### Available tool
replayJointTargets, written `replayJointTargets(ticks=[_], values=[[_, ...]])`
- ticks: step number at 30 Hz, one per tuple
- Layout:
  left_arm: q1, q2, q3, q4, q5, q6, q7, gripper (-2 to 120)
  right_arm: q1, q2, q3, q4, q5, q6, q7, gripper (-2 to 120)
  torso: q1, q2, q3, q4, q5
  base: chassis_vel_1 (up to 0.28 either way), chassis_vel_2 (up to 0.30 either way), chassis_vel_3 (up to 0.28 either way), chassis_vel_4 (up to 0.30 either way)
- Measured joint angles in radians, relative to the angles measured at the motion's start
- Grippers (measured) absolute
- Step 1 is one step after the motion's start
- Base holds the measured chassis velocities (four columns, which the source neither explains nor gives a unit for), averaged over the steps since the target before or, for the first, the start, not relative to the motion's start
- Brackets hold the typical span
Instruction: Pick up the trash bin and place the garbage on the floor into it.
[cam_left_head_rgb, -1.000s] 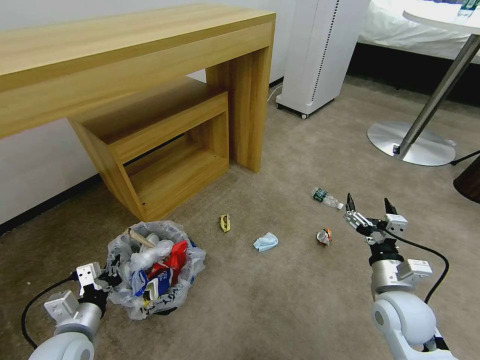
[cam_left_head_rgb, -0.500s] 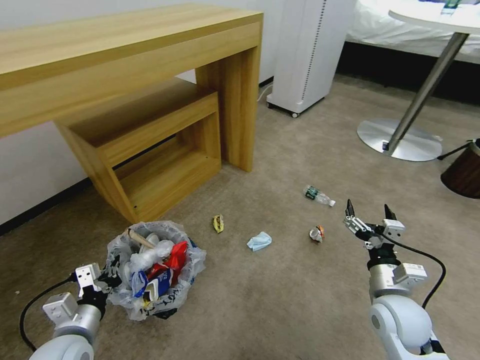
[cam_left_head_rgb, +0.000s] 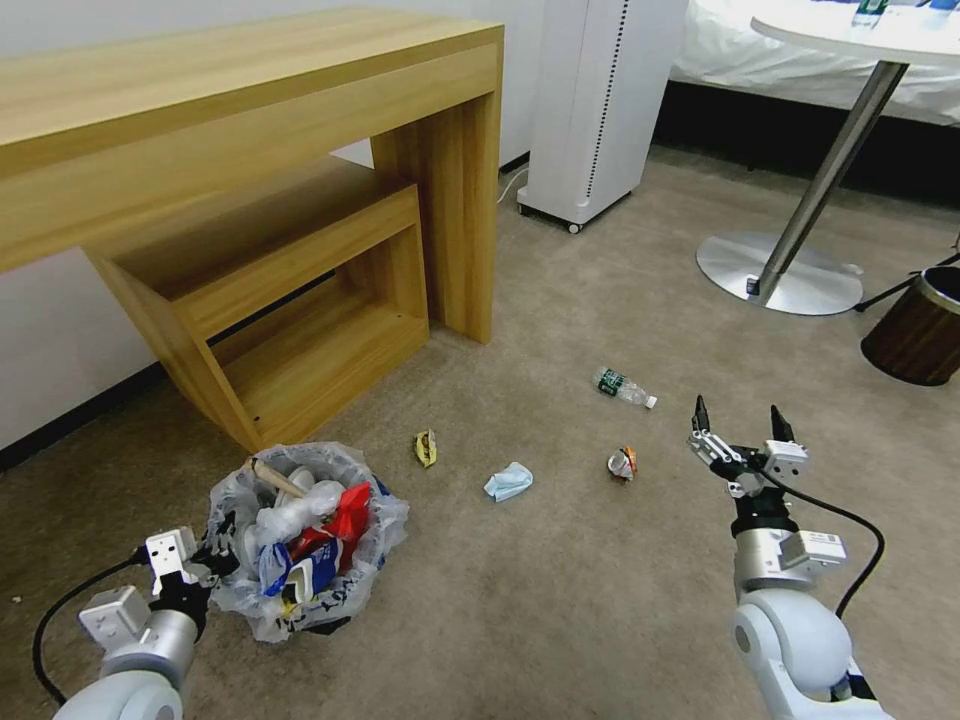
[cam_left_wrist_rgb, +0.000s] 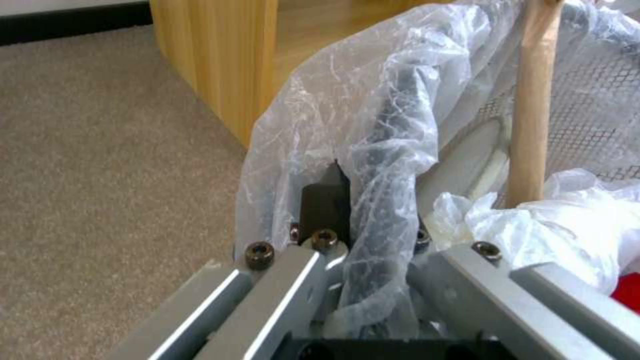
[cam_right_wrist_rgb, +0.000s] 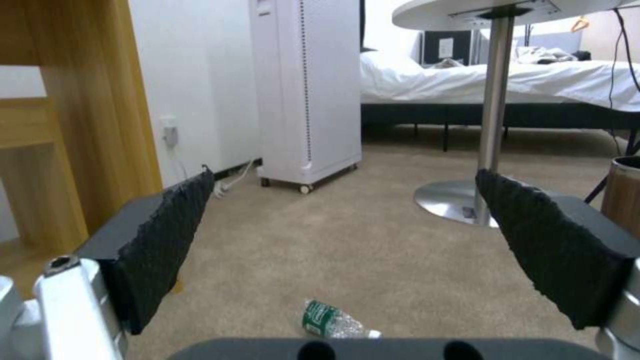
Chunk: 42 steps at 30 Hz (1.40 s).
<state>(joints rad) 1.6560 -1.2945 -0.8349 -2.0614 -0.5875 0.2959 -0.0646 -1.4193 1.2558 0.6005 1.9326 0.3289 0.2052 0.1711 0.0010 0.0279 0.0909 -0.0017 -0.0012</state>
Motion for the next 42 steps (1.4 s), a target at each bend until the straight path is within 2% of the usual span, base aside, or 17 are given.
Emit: replayJointTargets(ticks=[12, 24, 34, 42], values=[[-0.003, 0.0, 0.001, 0.004, -0.002, 0.004, 0.0, 1, -0.008, -0.002, 0.006, 0.008, -0.002, -0.034, -0.002, 100, 0.0, 0.0, 0.0, -0.0001, -0.0001, -0.03, 0.025, 0.025, -0.028], [0.03, 0.03, 0.007, -0.076, -0.065, 0.089, -0.014, 1, -0.004, -0.007, 0.001, 0.007, 0.007, -0.037, -0.01, 100, 0.0, 0.0, 0.0, -0.0001, 0.0001, -0.194, 0.194, 0.194, -0.197], [0.027, 0.042, 0.002, -0.053, -0.066, 0.091, -0.013, 1, 0.01, -0.002, -0.025, -0.012, 0.001, -0.004, -0.02, 100, 0.0, 0.0, 0.0, -0.0002, -0.0001, -0.173, 0.17, 0.182, -0.173], [0.019, 0.04, 0.001, -0.04, -0.065, 0.089, -0.012, 1, 0.022, -0.011, -0.043, -0.017, 0.015, -0.018, -0.019, 100, 0.0, 0.0, 0.0, 0.0, -0.0001, -0.016, 0.032, 0.037, -0.018]])
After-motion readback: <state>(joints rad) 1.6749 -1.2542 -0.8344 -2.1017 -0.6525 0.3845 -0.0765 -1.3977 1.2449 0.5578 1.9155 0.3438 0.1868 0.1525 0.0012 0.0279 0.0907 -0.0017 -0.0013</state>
